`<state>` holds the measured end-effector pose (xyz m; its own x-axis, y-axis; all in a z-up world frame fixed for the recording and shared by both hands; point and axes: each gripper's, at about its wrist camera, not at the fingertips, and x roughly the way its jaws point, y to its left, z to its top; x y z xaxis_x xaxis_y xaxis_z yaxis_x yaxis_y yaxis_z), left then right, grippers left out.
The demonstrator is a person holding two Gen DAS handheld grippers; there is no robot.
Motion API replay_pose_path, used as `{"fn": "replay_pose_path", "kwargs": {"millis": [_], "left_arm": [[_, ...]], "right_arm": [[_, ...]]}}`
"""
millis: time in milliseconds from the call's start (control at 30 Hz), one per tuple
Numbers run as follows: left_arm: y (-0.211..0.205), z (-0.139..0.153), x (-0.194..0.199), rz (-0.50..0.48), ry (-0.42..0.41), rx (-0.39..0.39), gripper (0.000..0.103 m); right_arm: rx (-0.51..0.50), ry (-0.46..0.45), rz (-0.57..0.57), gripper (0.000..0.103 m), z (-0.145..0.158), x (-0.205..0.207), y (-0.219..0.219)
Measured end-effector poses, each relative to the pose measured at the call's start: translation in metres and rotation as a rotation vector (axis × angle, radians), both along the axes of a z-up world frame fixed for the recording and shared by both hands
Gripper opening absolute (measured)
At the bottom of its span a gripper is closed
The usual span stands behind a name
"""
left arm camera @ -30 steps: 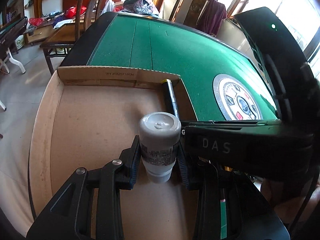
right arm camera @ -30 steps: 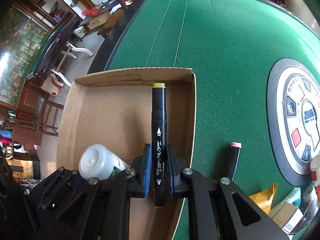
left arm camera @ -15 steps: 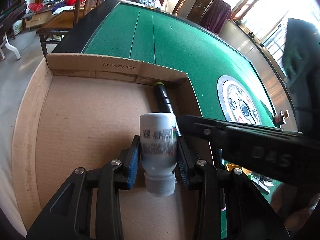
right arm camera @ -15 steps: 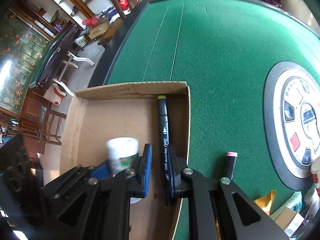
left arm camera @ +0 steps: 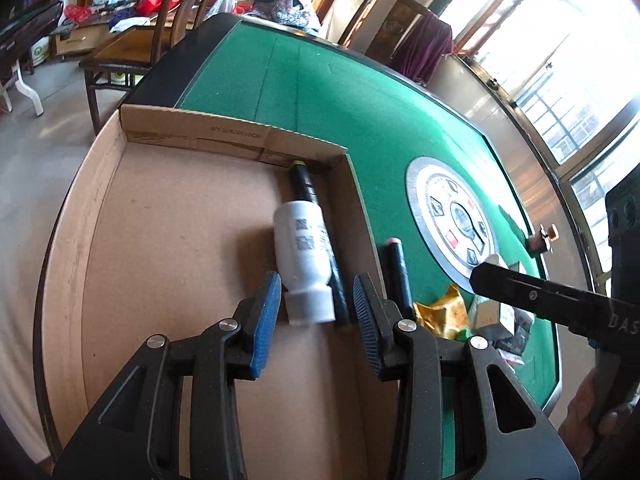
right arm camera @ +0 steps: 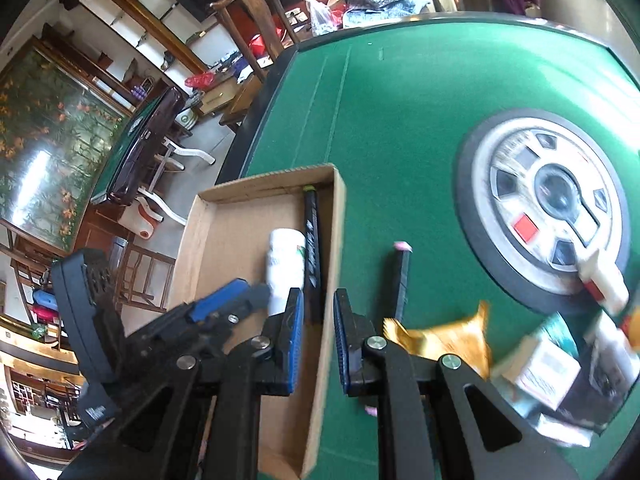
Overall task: Organize objects
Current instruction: 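Open both grippers and move back toward the pile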
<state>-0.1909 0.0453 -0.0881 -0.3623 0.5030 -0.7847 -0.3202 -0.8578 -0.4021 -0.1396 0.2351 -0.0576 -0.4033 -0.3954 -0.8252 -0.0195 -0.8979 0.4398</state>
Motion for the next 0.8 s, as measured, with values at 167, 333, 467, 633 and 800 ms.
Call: {"fn": "replay_pose_path", "kwargs": {"millis": [167, 333, 467, 633, 800], "left_arm": [[0.018, 0.013, 0.025, -0.037, 0.012, 0.0, 0.036], [0.052, 0.022, 0.048, -0.108, 0.039, -0.032, 0.036], [0.081, 0.023, 0.063, -0.197, 0.061, -0.063, 0.036], [0.111, 0.019, 0.047, -0.234, 0.072, -0.093, 0.042], [0.147, -0.002, 0.011, -0.249, -0.002, -0.083, 0.042]], "right_arm": [[-0.02, -0.024, -0.009, 0.014, -0.007, 0.03, 0.024], [-0.024, -0.027, -0.036, 0.014, -0.01, 0.066, 0.06], [-0.027, -0.034, -0.073, 0.014, -0.013, 0.094, 0.093], [-0.054, -0.078, -0.141, 0.014, -0.025, 0.123, 0.133], [-0.063, -0.096, -0.156, 0.014, -0.029, 0.136, 0.15]]}}
